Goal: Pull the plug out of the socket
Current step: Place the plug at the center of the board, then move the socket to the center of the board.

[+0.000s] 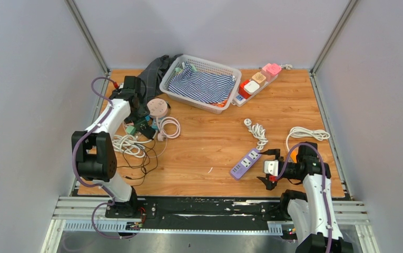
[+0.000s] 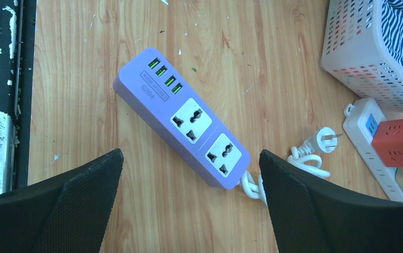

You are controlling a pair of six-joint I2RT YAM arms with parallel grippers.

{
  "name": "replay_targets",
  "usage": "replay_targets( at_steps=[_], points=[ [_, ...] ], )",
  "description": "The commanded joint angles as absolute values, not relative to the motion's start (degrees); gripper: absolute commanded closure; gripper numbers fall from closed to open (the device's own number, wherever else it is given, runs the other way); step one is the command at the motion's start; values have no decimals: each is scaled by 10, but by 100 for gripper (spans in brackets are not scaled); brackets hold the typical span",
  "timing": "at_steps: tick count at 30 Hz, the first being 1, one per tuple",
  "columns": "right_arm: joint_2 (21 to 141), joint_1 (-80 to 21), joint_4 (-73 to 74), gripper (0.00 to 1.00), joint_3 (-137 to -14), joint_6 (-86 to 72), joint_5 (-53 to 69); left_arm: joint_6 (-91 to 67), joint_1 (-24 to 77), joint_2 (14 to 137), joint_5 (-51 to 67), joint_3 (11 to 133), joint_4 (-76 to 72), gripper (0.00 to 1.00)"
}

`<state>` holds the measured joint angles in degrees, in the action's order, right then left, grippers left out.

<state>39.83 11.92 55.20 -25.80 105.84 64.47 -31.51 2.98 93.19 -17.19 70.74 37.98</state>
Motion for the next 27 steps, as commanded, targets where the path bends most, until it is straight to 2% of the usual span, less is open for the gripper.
replay_targets(
  at_steps=[1, 2, 5, 21, 23, 25, 27],
  points=[
    [394, 129, 563, 0, -251, 1060, 654, -310, 23, 937, -151, 704, 371, 26],
    [393, 129, 563, 0, -251, 1060, 654, -311, 23, 936, -151, 704, 370, 21],
    [393, 129, 563, 0, -251, 1061, 654, -309, 22, 932, -148, 701, 366, 17],
    [393, 132, 565, 0, -250, 1063, 656, -303, 22, 771, -102, 576, 214, 11],
    [394, 131, 565, 0, -251, 1062, 655, -304, 22, 738, -74, 552, 177, 11],
    [394, 132, 565, 0, -250, 1063, 655, -300, 22, 690, -13, 519, 123, 1],
    [395, 133, 565, 0, -250, 1063, 655, -299, 22, 648, 49, 488, 65, 0]
  ],
)
